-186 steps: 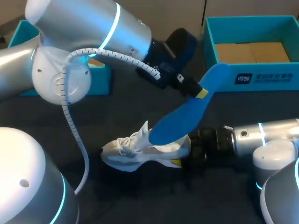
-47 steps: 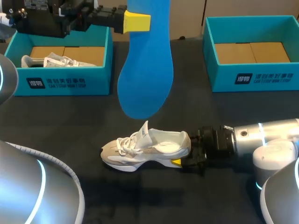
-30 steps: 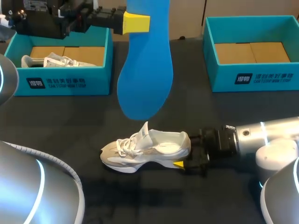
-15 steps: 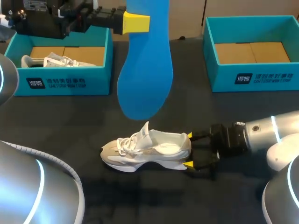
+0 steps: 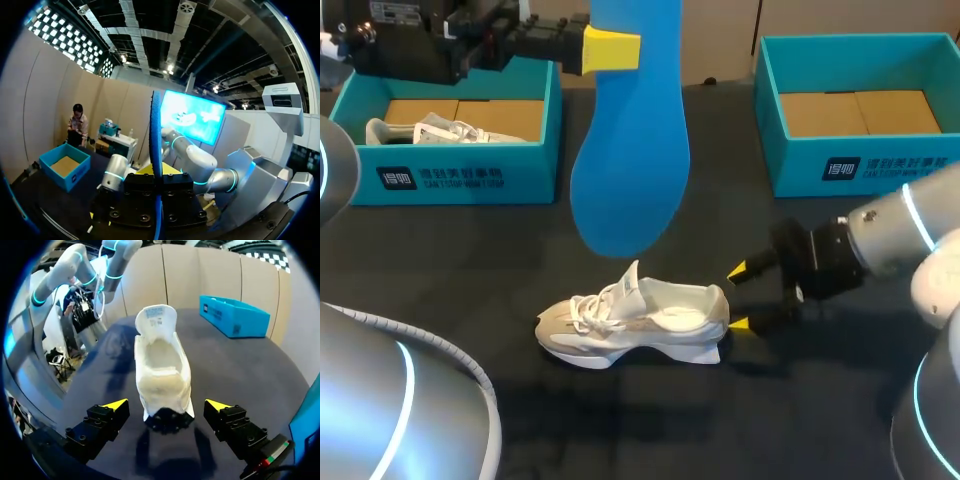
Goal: Take the shoe out of the shoebox, open the shoe tongue, remove and reinsert the insole, then place the shoe into the shoebox
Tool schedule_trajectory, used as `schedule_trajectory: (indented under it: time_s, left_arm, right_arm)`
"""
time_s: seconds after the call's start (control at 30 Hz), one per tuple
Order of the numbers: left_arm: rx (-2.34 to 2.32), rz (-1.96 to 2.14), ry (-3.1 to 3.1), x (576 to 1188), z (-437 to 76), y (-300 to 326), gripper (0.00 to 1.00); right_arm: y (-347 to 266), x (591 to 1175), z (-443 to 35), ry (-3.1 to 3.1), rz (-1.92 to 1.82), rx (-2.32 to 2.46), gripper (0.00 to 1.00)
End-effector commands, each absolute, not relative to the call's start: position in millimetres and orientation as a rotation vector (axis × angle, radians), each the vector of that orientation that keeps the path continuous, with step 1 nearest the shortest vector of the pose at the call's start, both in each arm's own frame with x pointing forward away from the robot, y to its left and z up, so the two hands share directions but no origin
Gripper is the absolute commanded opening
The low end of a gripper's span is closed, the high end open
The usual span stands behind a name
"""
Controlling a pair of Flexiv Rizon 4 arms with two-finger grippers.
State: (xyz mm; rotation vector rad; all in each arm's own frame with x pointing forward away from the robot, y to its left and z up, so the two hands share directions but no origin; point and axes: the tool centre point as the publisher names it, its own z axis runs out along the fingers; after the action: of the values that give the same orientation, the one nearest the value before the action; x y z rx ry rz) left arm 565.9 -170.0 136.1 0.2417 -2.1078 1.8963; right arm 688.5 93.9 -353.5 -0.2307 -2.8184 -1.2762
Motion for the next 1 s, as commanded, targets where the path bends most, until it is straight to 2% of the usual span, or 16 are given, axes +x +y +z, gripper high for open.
schedule_trajectory:
  time_s: [0.03,0.73,1.0]
  left_arm:
    - [0.243,1.892,-2.112,566,137,-171,0.00]
    - [0.243,1.892,-2.112,566,137,-171,0.00]
    - [0.243,1.892,-2.112,566,137,-171,0.00]
  right_arm:
    - [100,691,-338,-2.963,-0.665,-0.247,1.00]
    - [114,689,-301,-2.978,-0.026,-0.331,1.00]
    - [121,687,-301,-2.969,0.188,-0.428,1.00]
